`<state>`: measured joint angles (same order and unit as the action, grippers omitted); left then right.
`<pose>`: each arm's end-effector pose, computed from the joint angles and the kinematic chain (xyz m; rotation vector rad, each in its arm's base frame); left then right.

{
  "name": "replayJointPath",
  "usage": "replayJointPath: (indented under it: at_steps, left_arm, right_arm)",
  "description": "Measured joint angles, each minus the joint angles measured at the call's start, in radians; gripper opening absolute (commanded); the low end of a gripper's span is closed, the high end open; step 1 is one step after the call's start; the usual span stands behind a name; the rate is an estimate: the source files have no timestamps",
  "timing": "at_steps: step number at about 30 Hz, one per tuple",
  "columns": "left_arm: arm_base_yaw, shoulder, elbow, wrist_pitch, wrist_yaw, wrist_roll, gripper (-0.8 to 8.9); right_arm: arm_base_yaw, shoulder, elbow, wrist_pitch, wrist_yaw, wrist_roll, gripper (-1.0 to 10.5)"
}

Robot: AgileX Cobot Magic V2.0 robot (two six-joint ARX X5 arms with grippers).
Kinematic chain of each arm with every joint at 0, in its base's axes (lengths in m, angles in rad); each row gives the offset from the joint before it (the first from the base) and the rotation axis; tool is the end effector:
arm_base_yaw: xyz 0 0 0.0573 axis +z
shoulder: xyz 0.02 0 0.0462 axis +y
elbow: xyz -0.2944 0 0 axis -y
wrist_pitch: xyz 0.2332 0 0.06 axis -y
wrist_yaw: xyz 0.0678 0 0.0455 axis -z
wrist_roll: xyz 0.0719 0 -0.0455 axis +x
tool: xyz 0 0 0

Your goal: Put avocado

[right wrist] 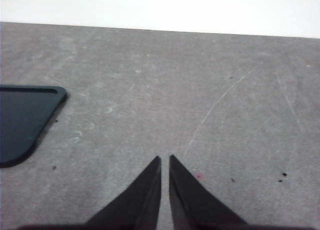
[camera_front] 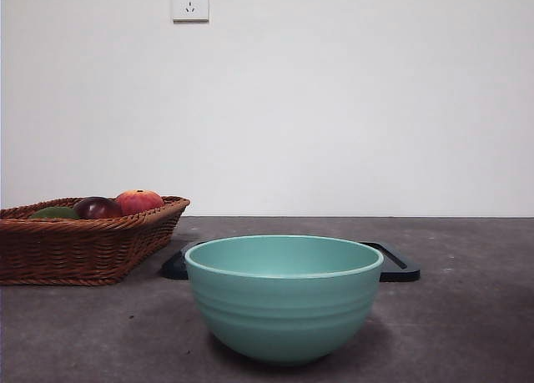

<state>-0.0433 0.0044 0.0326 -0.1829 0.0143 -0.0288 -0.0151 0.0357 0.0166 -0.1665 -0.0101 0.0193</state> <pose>0.0949 -0.0051 0.1498 -0.0265 0.1555 -0.0553 0.0974 -0.0007 0.1438 0.0216 0.1855 -0.0068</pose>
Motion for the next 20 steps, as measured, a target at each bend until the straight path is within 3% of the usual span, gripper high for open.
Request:
replayJointPath:
  at_steps: [11, 20]
  left_arm:
    - [0.000, 0.000, 0.000, 0.000, 0.000, -0.025, 0.16]
    - [0.000, 0.001, 0.076, -0.018, -0.049, -0.165, 0.16]
  right_arm:
    - [0.000, 0.000, 0.000, 0.022, -0.042, 0.174, 0.1]
    - [0.000, 0.002, 0.142, -0.010, -0.043, 0.309, 0.1]
